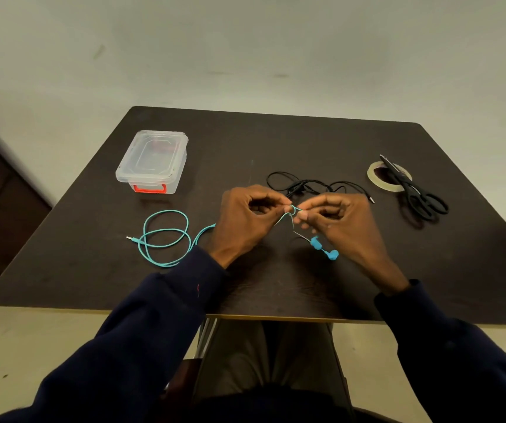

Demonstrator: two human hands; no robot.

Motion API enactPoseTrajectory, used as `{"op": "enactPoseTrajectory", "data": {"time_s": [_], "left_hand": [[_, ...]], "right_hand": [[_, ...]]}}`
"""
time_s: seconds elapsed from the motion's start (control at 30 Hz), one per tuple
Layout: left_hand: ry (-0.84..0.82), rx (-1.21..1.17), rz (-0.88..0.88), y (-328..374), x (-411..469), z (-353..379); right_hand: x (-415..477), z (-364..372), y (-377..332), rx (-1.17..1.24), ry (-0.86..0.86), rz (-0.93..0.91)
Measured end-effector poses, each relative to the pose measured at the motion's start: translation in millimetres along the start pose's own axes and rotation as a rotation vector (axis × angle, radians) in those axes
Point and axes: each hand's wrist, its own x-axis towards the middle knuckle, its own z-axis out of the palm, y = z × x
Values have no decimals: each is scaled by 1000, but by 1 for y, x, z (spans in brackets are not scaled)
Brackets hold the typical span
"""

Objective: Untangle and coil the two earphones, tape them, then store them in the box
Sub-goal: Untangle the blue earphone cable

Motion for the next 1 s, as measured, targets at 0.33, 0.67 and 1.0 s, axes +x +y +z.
{"op": "enactPoseTrajectory", "data": {"time_s": [0.33, 0.67, 1.0], "left_hand": [[-37, 39, 190, 8, 5, 0], [-42, 91, 203, 13, 5, -3], [29, -283, -49, 15, 3, -3]], "right_hand": [[-5, 11, -5, 161, 16, 34], [-7, 5, -7, 339, 7, 75], [-5, 14, -5, 207, 151, 43]]}}
